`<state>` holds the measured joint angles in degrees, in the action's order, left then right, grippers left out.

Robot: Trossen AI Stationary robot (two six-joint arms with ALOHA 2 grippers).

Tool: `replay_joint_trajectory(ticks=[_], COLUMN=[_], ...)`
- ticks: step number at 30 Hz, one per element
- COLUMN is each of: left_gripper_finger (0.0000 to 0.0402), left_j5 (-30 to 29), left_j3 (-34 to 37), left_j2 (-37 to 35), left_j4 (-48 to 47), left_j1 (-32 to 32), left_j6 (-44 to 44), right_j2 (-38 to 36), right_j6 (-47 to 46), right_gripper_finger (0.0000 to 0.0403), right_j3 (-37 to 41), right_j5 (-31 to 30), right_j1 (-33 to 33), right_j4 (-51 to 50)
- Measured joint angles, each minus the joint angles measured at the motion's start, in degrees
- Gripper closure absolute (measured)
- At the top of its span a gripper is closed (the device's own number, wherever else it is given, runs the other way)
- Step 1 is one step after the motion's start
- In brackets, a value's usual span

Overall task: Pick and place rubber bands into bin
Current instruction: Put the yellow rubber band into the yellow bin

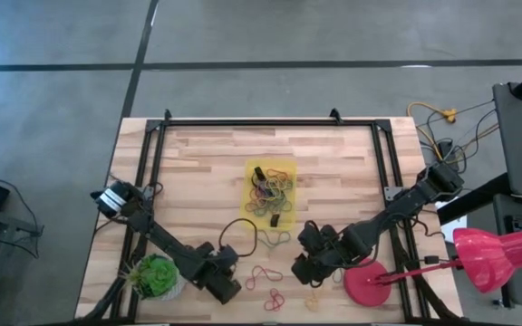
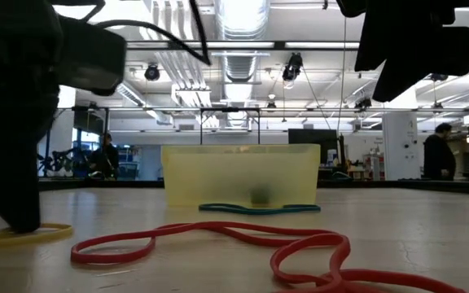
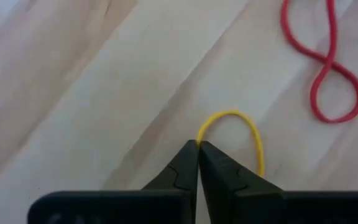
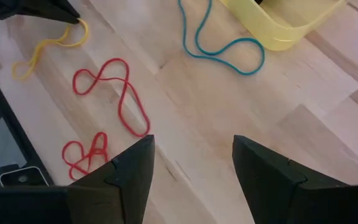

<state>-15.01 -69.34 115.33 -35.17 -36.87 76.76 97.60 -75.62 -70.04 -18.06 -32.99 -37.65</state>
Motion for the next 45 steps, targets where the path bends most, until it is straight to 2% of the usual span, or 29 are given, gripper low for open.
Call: replay_joint_trajectory(ticks=[3, 6, 10, 14, 19, 22, 24, 29, 31, 33, 39, 42, 45], left_gripper_finger=[0.0401, 0.0402, 0.0401, 0.0401, 0.0401, 0.0401, 0.0401, 0.04, 0.039, 0.0371, 0.0285, 0.0248, 0.0228], left_j5=[-1.4, -5.8, -11.1, -13.7, -16.1, -14.7, -11.6, -8.6, -4.9, -1.6, 2.3, 4.3, 4.3], left_j3=[-2.5, -4.7, -9.3, -14.5, -20.5, -22.0, -22.3, -22.2, -22.1, -22.0, -21.6, -20.5, -18.7], left_j2=[-1.4, -3.4, -8.5, -13.7, -18.0, -17.5, -16.7, -13.8, -12.1, -11.0, -9.3, -9.9, -11.1], left_j4=[-0.6, -0.1, -6.8, -12.6, -11.3, -9.7, -7.8, -6.9, -6.3, -5.4, -4.7, -4.7, -4.6], left_j1=[1.9, 4.3, 8.9, 12.9, 20.5, 25.5, 29.2, 36.1, 37.1, 37.3, 35.2, 31.7, 27.5], left_j6=[-5.9, -13.1, -21.4, -30.9, -39.8, -46.1, -48.3, -50.0, -48.0, -46.0, -44.2, -48.8, -52.5], right_j2=[0.0, 0.0, 0.0, 0.0, 0.0, 0.0, 0.0, 0.0, 0.0, 0.0, 0.0, 0.0, 0.0], right_j6=[0.8, 0.8, 0.8, 0.6, -1.5, -2.3, -2.1, 1.0, 0.9, 0.8, 6.0, 13.7, 22.4], right_gripper_finger=[0.0199, 0.0199, 0.0199, 0.0199, 0.0199, 0.0199, 0.0199, 0.0199, 0.0199, 0.0199, 0.0199, 0.0199, 0.0199], right_j3=[0.0, 0.0, 0.0, 0.0, 0.1, 0.3, 0.7, 1.9, 2.8, 3.7, 5.1, 5.4, 6.4], right_j5=[0.0, 0.1, 0.3, 0.3, 0.3, 1.4, 2.4, 2.8, 2.7, 2.7, 3.0, 3.0, 3.0], right_j1=[0.0, 0.0, -1.1, -3.2, -5.1, -5.8, -5.8, -5.8, -5.8, -5.8, -5.7, -5.7, -5.7], right_j4=[-0.7, -2.4, -6.3, -11.7, -19.8, -24.6, -26.6, -27.0, -26.8, -26.9, -24.4, -18.5, -10.6])
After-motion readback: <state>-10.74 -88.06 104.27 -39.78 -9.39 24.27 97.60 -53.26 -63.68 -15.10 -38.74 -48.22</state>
